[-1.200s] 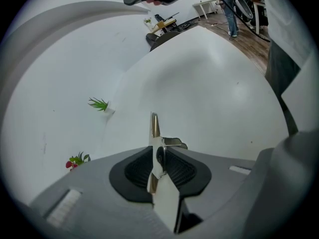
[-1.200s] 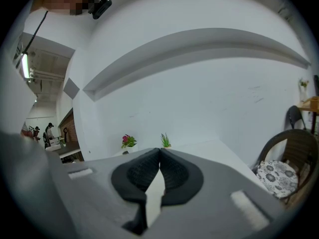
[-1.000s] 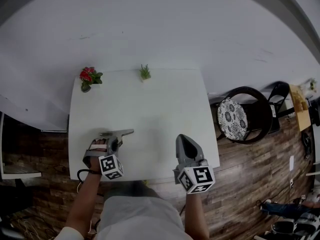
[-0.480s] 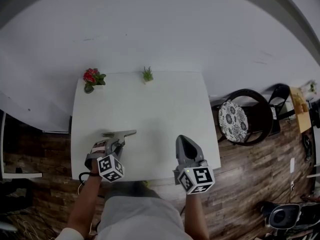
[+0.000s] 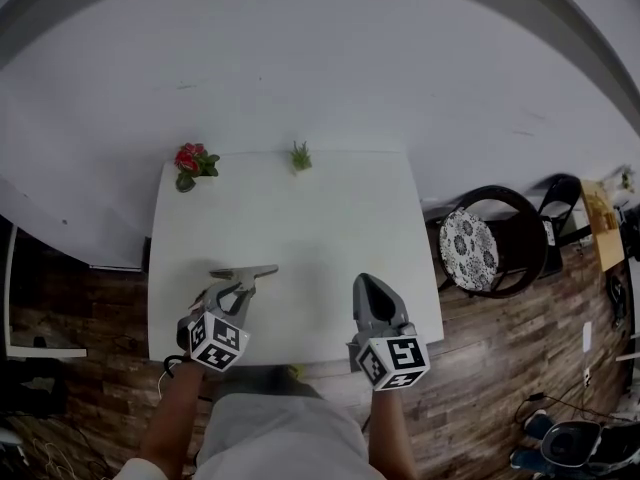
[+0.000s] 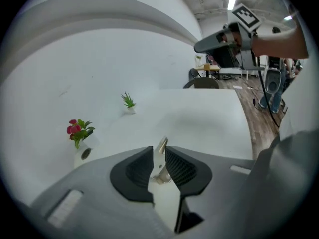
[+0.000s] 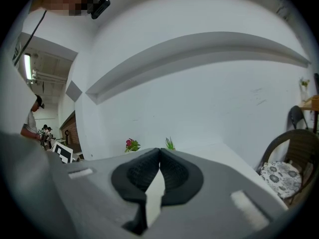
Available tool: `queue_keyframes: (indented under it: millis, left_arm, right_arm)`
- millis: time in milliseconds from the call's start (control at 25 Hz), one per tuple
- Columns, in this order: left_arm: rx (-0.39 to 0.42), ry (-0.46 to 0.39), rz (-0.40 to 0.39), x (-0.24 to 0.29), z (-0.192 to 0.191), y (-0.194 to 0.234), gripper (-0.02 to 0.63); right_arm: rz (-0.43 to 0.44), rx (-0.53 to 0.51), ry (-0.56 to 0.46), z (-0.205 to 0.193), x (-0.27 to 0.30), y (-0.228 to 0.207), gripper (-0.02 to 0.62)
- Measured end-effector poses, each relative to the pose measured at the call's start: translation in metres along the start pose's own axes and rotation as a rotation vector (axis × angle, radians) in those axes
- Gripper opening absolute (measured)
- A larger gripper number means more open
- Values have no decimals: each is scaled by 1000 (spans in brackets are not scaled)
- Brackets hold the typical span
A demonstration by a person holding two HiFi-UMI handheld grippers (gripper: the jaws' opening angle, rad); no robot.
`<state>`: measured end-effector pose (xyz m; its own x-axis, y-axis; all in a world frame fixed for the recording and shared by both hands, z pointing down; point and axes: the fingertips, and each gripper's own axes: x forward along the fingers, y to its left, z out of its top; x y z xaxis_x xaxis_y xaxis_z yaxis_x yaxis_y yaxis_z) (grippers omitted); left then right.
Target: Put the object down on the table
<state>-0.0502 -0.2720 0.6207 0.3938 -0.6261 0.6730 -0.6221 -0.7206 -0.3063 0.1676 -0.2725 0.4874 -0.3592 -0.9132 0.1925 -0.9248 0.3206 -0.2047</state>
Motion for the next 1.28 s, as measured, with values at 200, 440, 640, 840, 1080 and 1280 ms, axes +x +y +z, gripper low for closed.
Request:
queue_keyframes:
  millis: [200,440,640,840,1080,1280]
  left_arm:
    - [-123,-86,61,-22,20,18,47]
    - [-189,-166,134,-46,36,37,20]
    - [-217,-212,176,-64,50,47,9]
    - [-250,-248,206,-81,62,57,9]
    - [-281,-299,240,-105,78,68,9]
    - [-275,-331,256,-119,88,74,9]
  right_arm:
    - [3,-1,-9,3,-2,3,3]
    - [9,-5,-22,6,-4,8,3]
    - [14,-5,-30,9,-7,11,3]
    - [13,-4,-37,14,-9,11,3]
    - [9,-9,-49,21,-14,13,3]
    - [-4,-4,-44,22,-16,12,3]
